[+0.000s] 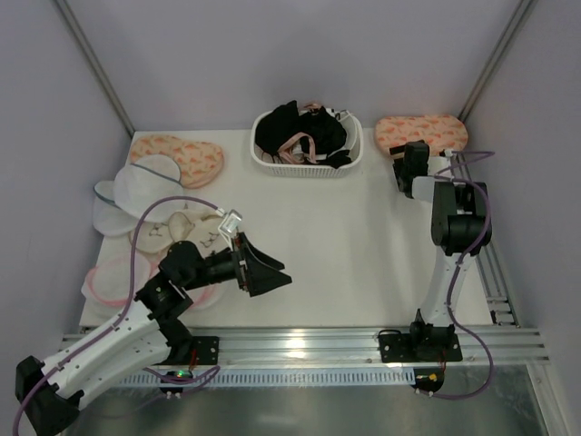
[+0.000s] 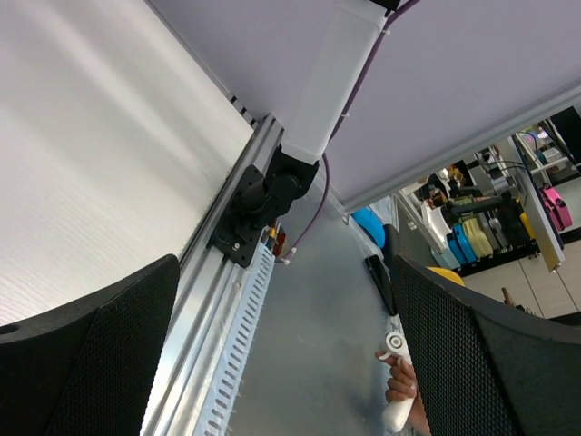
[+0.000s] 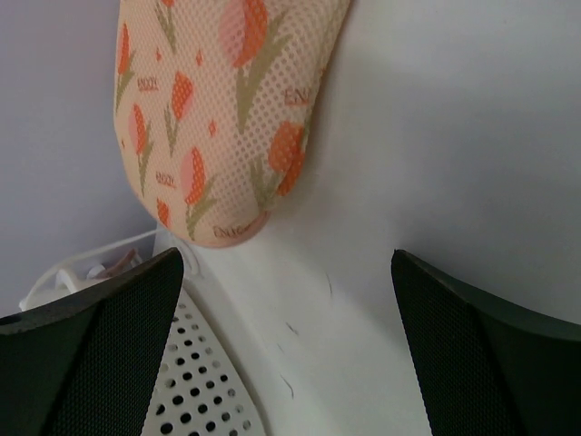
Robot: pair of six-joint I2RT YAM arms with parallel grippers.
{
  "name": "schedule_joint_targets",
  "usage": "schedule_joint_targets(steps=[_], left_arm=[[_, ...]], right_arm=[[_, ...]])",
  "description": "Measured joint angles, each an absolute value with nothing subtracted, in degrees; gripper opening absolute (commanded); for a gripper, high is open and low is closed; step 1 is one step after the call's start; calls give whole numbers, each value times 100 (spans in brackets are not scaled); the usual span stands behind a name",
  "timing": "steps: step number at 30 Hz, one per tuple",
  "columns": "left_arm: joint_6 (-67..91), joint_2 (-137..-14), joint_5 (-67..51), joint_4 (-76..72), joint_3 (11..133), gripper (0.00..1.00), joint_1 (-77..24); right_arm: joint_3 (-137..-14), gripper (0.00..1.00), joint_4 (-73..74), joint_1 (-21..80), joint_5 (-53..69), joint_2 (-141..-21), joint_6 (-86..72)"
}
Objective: Unzip the laundry bag and remove the bra
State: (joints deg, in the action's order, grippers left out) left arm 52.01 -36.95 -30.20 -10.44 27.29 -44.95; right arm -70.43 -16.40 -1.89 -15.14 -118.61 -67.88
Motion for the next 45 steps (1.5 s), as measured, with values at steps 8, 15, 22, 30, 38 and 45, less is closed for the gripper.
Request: schedule_joint_targets(steps=[8,15,22,30,38,45], left_arm=[[5210,-3623,-2930,-843,2718,99,-4495],[5183,-3623,-2832,-602,2718,99,-4499],[5140,-3673,-2803,-517,2718,99,-4499],[5142,-3544,-2801,-515,2718,99,-4499],[5133,-3221,-2801,-510,2718,99,-4499],[5120,-2969,-2692,-379,2718,99,-4499]], right_arm=[[-8425,98,-1184,-346,-1636,-12733,-6895],[-9417,48,-1026,-434,-1376,-13432,-6912],[-9185,4,-1356,-510,-1031,-13576,-6823],[-7317,4,-1918,-517,-1046,-12359,-6383],[-4998,4,-814,-429,-1520,-9585,-6029],[-3553,4,244,685,-1905,-7161,-5959]])
